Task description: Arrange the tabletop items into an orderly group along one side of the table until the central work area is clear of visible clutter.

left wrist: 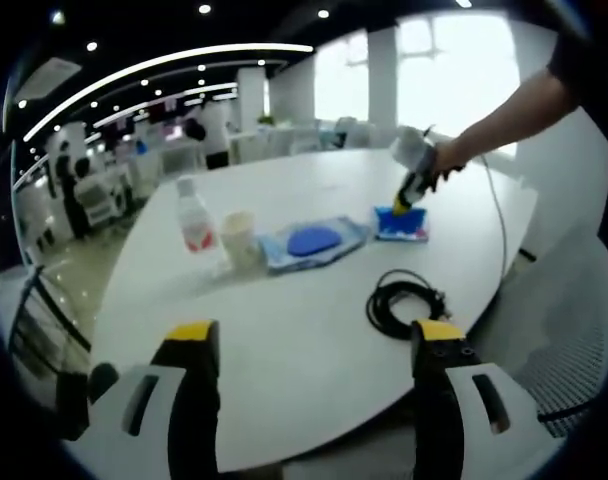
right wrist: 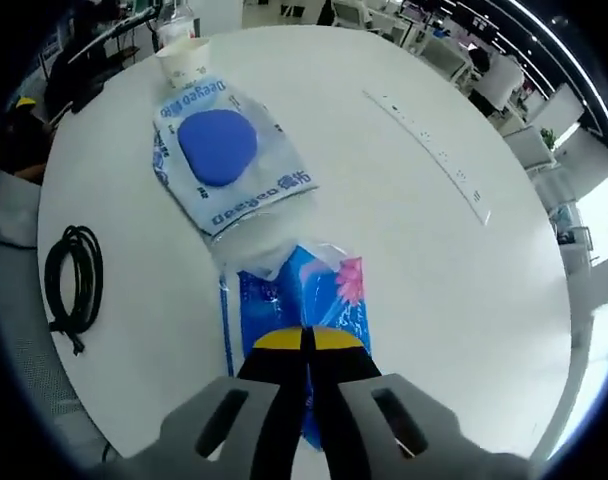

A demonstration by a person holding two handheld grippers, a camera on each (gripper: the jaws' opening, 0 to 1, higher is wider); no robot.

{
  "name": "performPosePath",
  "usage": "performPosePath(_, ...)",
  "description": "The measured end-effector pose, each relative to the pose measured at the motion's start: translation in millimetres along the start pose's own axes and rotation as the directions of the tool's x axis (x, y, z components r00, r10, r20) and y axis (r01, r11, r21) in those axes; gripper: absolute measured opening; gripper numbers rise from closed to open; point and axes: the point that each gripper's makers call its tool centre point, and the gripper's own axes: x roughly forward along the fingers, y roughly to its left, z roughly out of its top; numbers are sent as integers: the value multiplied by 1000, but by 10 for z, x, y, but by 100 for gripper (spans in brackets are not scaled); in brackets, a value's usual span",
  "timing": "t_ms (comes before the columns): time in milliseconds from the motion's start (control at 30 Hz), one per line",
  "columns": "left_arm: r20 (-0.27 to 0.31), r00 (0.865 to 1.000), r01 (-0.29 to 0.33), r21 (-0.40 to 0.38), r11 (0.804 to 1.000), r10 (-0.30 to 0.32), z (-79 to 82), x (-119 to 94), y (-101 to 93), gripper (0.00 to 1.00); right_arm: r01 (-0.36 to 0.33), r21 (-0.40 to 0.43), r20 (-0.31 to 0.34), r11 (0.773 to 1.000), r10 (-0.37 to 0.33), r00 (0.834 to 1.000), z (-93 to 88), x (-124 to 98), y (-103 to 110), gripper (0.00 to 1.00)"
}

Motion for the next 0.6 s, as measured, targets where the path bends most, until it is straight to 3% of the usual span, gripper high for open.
performPosePath(200, 1, 1000, 1, -1, 1000, -1, 1, -3, -3, 76, -7, -113, 19, 994, 9, 1000, 80, -49, 12, 0)
performPosePath(367, 0, 1000, -1, -1, 1000, 1, -3, -6, 2, 76, 13, -252, 29, 968, -6, 1000, 143, -79, -45, 0)
performPosePath(600, -3, 1000, -1, -1, 1000, 1, -5, -6, 1, 76, 49, -434, 45, 899, -32, 998, 255, -141, -90, 0)
